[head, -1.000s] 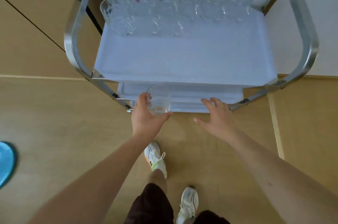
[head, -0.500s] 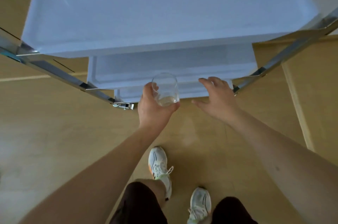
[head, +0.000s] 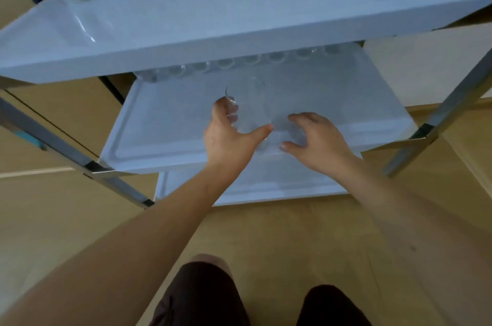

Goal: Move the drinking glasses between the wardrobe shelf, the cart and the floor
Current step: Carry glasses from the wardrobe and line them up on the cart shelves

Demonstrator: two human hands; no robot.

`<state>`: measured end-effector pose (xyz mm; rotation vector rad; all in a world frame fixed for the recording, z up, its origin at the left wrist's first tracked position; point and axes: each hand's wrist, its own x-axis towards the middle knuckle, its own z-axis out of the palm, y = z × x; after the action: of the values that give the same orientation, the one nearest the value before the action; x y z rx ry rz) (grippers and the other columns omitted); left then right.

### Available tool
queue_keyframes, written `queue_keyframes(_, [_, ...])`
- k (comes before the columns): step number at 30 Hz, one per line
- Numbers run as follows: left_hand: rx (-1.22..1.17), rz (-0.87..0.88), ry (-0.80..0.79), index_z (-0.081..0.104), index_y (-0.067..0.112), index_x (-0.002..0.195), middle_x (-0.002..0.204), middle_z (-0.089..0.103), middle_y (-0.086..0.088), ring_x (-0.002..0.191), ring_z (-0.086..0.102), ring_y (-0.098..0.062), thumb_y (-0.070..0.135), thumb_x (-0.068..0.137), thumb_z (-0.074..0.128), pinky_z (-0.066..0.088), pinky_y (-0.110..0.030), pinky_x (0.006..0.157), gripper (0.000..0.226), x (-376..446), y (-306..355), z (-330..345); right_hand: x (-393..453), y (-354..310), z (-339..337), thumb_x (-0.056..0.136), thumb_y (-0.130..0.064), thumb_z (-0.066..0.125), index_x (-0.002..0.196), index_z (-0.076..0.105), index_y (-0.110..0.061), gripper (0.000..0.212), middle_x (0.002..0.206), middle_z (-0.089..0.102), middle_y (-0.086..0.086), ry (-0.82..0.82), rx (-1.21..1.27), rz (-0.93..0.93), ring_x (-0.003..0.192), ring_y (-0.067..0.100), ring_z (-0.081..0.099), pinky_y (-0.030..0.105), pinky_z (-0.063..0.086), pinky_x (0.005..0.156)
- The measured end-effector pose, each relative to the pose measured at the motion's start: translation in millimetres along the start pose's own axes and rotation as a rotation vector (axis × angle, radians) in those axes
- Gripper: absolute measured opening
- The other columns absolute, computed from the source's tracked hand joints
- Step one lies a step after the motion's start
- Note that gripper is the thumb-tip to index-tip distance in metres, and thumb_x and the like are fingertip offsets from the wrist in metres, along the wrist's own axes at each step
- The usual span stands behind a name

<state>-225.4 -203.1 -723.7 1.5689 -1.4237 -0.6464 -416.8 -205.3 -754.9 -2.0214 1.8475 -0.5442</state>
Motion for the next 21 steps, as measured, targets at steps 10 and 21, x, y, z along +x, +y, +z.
queue_keyframes(10, [0.010,0.078,0.029,0.044,0.025,0.137,0.124,0.060,0.008,0.111,0.061,-0.011,0.045,0.063,0.093,0.053,-0.038,0.098,0.091,15.5,-11.5,27.6,3.8,15.8,25.0,0.088,-0.055,0.068,0.141,0.055,-0.021,0.064,0.140,0.057,0.003,0.138,-0.013,-0.019,0.128,0.029,0.052,0.036,0.042,0.102])
queue_keyframes(21, [0.038,0.108,0.003,0.038,0.022,0.149,0.135,0.059,0.001,0.121,0.058,-0.016,0.045,0.068,0.091,0.049,-0.035,0.103,0.100,15.4,-15.5,26.8,6.0,5.2,15.4,0.084,-0.054,0.072,0.144,0.050,-0.024,0.071,0.141,0.057,0.001,0.059,0.006,0.020,0.128,0.026,0.054,0.037,0.045,0.102])
